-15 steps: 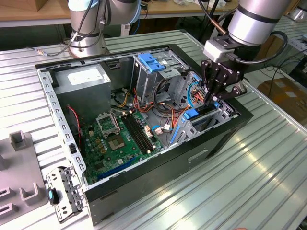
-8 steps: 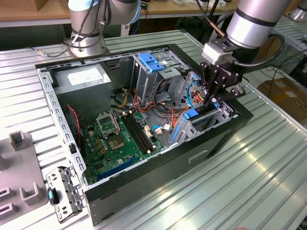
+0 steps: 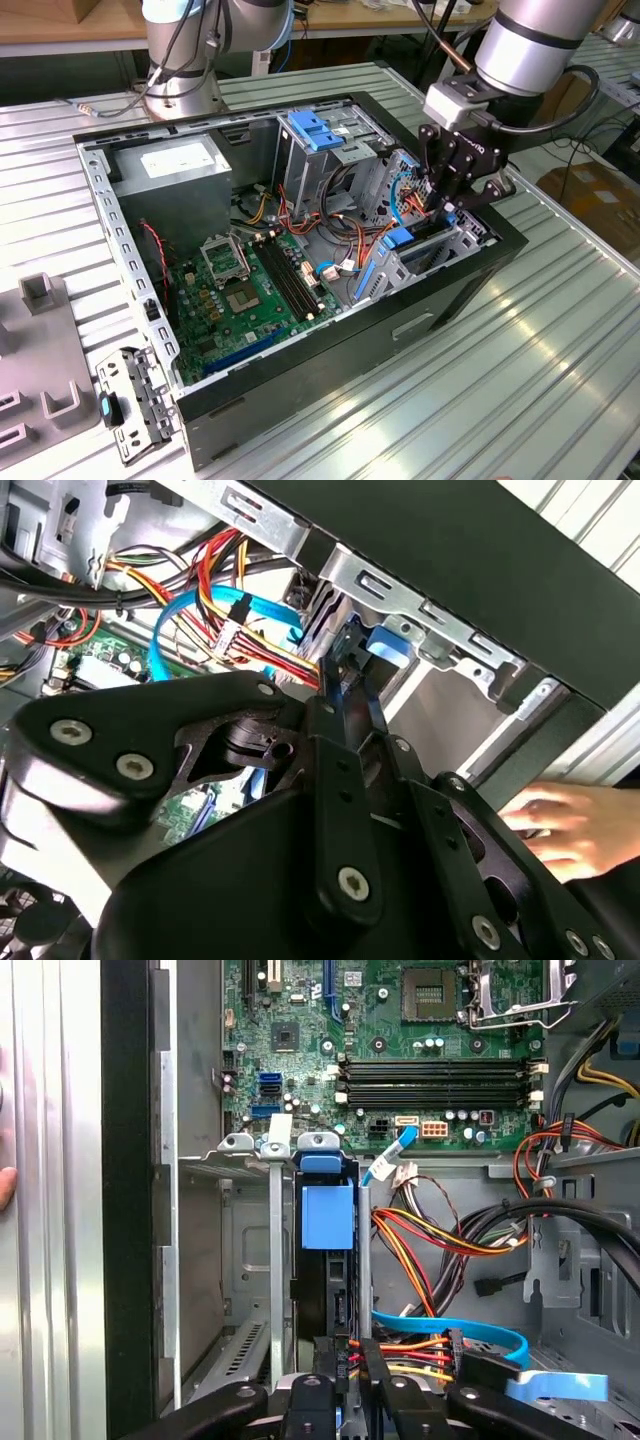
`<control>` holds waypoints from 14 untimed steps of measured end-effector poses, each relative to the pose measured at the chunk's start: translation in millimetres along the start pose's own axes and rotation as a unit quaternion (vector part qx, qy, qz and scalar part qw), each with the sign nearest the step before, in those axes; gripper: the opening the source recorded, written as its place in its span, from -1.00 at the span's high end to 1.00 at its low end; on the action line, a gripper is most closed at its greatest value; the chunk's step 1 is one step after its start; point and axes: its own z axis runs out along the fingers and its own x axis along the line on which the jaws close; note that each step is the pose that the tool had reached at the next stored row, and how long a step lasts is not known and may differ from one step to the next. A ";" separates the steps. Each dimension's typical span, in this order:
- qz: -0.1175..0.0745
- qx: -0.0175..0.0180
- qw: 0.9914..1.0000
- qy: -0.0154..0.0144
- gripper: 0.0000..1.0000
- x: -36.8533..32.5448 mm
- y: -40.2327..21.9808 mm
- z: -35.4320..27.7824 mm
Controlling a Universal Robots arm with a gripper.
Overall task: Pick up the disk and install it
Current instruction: 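Insert the first disk wire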
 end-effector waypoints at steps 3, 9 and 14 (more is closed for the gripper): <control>0.000 0.000 1.000 0.000 0.67 0.0 0.0 -0.1; 0.000 0.000 1.000 0.001 0.79 0.0 0.0 -0.1; 0.000 0.000 1.000 0.001 0.79 0.0 0.0 -0.1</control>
